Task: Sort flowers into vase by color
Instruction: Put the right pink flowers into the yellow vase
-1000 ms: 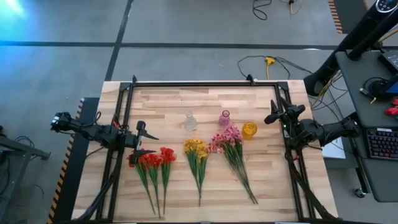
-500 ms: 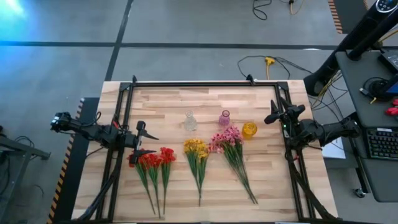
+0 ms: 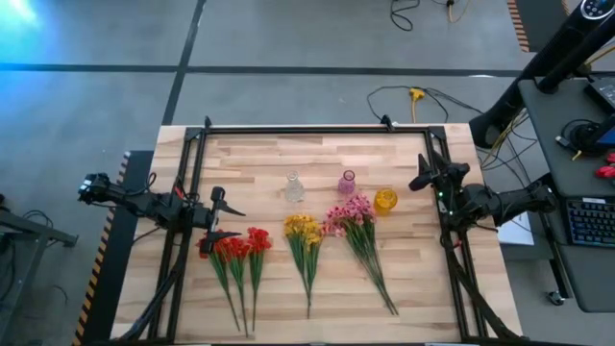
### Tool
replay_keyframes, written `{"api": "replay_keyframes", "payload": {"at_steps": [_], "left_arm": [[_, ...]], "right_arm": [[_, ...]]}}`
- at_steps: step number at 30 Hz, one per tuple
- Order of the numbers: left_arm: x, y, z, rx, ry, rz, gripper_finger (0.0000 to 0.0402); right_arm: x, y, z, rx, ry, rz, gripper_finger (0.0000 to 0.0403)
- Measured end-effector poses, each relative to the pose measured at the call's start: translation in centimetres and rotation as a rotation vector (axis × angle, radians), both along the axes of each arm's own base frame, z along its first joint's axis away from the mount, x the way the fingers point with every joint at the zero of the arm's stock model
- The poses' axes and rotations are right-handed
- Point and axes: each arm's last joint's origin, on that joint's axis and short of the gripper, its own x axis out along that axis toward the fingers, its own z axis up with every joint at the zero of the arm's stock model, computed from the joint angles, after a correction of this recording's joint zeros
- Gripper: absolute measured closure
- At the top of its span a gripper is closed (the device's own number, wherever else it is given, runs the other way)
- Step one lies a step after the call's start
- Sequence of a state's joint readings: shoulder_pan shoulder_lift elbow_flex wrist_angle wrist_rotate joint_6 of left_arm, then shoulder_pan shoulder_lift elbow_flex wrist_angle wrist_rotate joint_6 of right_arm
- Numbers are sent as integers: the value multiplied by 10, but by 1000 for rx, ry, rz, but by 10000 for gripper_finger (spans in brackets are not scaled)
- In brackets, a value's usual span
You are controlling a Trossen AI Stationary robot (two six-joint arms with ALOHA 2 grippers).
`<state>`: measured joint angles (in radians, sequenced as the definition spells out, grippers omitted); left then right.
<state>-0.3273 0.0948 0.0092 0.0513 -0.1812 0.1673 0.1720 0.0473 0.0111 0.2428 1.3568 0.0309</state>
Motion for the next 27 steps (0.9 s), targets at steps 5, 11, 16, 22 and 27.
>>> {"api": "replay_keyframes", "payload": {"at_steps": [5,11,16,22,27], "left_arm": [[0,0,0,0,1,0,168],[0,0,0,0,1,0,168],[0,0,0,0,1,0,168],[0,0,0,0,1,0,168],[0,0,0,0,0,0,168]], "right_arm": [[8,5,4,66,-255,344,170],[11,7,7,86,-326,452,170],[15,8,6,97,-321,477,170],[24,10,1,78,-221,535,170],[30,12,12,69,-327,582,170]]}}
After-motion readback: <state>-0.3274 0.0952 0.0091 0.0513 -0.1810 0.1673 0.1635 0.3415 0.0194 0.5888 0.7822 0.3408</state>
